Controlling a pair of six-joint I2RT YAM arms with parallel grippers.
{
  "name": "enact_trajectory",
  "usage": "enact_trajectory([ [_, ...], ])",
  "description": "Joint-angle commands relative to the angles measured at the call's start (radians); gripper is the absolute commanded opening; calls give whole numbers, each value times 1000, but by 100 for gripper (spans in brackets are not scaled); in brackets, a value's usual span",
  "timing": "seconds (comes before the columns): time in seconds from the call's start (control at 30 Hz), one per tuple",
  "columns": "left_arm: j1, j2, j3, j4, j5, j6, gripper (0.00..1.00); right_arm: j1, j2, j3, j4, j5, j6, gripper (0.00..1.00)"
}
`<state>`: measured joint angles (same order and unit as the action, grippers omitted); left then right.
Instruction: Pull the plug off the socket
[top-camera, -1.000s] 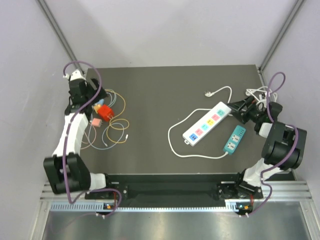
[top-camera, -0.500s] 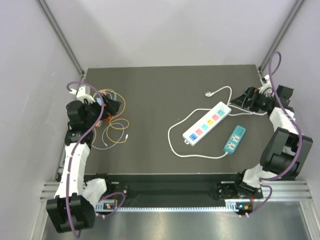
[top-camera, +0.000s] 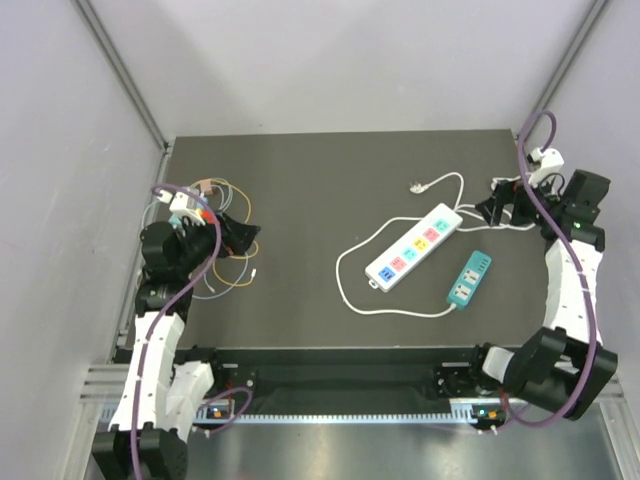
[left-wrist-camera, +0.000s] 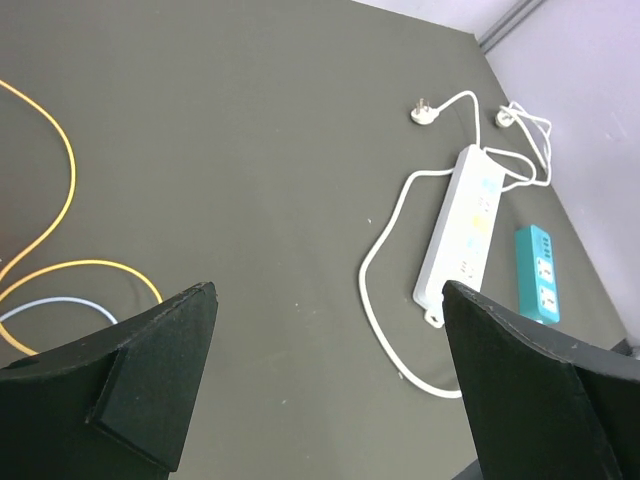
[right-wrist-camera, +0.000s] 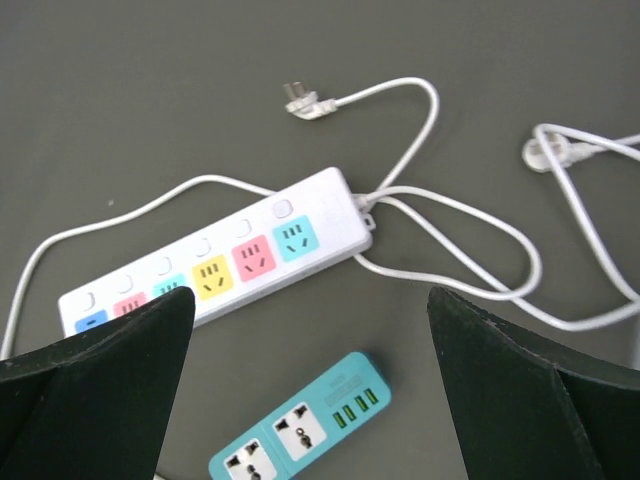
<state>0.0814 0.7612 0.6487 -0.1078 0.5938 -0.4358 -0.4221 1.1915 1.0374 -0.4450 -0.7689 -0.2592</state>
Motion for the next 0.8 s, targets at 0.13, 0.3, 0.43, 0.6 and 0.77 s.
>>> enact_trajectory([
  [0.13,-37,-69,-15,-39,-118,103,99,-12,-165,13,52,287,25,100],
  [0.3,-38,-100,-12,-64,-187,126,99,-12,-303,-36,78,293,-23,100],
  [0.43,-38,-126,-14,-75,-221,134,99,-12,-346,-53,69,309,35,100],
  [0.6,-40,-132,-17,-73,-232,138,99,-12,-366,-65,72,385,86,100],
  [0.77,-39,-134,-18,-72,-238,143,99,-12,-388,-97,98,444,104,100],
])
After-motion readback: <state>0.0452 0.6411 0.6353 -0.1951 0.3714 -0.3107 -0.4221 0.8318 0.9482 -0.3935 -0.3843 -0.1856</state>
